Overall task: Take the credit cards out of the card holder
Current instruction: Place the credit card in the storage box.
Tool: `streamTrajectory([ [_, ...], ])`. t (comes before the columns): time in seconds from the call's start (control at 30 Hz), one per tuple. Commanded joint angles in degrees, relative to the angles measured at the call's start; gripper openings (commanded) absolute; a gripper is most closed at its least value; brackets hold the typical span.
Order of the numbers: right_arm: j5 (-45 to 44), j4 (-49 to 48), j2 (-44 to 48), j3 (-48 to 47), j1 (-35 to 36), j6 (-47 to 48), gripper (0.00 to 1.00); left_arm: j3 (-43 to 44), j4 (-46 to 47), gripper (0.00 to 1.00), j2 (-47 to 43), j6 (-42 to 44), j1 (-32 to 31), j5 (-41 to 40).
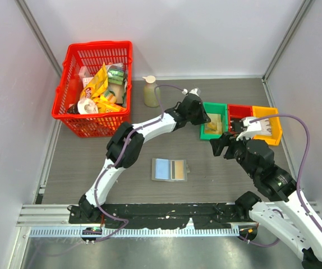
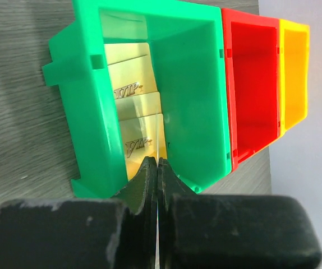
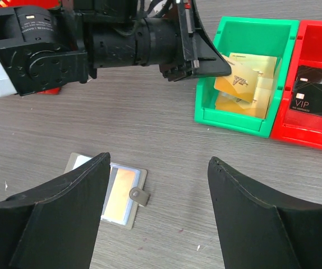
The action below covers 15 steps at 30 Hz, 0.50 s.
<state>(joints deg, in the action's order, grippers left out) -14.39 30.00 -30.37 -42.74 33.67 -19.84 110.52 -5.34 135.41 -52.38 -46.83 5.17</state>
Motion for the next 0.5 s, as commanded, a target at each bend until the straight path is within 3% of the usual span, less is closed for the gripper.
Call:
streamTrajectory([
  [0.0, 0.59, -3.02, 0.31, 0.03, 0.08, -0.99, 0.75, 5.31, -2.39, 0.00, 1.95, -0.09, -1.42, -1.83],
  [0.2, 0.95, -3.02, 0.22, 0.03, 0.17, -1.26, 0.75, 11.20, -7.13, 0.03, 5.82, 1.05, -2.21, -2.53],
  [0.3, 0.86, -2.75, 0.40, -0.41, 0.08, -1.43, 0.75, 11.04, -9.24, 0.25, 4.95, 2.45, -2.21, -4.64],
  [0.47, 1.29, -2.05, 0.49, -0.76, 0.08, -1.44, 0.75, 8.84, -9.68, 0.50, -0.32, 7.11, -1.86, -9.12],
])
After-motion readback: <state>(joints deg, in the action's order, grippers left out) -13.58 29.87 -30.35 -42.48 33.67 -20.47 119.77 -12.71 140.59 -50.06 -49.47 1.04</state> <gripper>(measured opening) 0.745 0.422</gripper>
